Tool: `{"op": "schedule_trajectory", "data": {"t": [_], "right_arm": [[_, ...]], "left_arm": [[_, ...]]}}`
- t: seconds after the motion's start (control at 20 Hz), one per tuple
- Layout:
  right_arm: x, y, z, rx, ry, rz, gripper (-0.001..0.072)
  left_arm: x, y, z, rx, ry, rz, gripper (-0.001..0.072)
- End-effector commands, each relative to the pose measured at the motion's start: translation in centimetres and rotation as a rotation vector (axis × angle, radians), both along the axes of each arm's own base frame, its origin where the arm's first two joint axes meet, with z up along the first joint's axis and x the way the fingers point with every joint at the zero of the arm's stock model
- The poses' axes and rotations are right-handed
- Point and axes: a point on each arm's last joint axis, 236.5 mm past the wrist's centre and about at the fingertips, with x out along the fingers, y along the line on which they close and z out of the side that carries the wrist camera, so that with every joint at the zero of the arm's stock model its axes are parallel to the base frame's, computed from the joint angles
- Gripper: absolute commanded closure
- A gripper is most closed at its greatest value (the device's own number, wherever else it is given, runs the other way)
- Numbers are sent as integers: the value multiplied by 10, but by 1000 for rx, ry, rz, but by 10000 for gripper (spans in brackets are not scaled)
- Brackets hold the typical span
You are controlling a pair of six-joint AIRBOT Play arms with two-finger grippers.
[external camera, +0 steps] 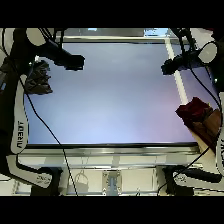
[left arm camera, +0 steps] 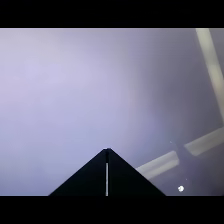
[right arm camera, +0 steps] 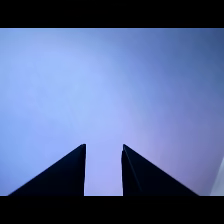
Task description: Fold the shirts.
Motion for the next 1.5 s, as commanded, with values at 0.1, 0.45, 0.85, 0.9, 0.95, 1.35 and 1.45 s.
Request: {"op": "schedule_trajectory", "data": {"t": [0.1,0.45,0.85,0.9,0.95,1.35,1.45], "right_arm": [[0,1,0,0,0,1,434],[0,0,0,0,0,1,434],[26,2,25,11,-155,-1,434],[32,3,33,16,-196,-4,434],[38,3,41,20,-236,-6,434],[49,6,57,46,-318,-9,435],[48,6,55,47,-309,-9,434]], "left_arm": [[2,1,1,1,-9,3,696],[22,193,5,715,-86,330,229],[-89,401,-41,630,361,975,229],[-104,421,-48,617,403,1021,229],[-119,440,-55,603,435,1066,228],[-185,541,-79,494,448,1326,212],[-207,559,-79,525,471,1349,141]]}}
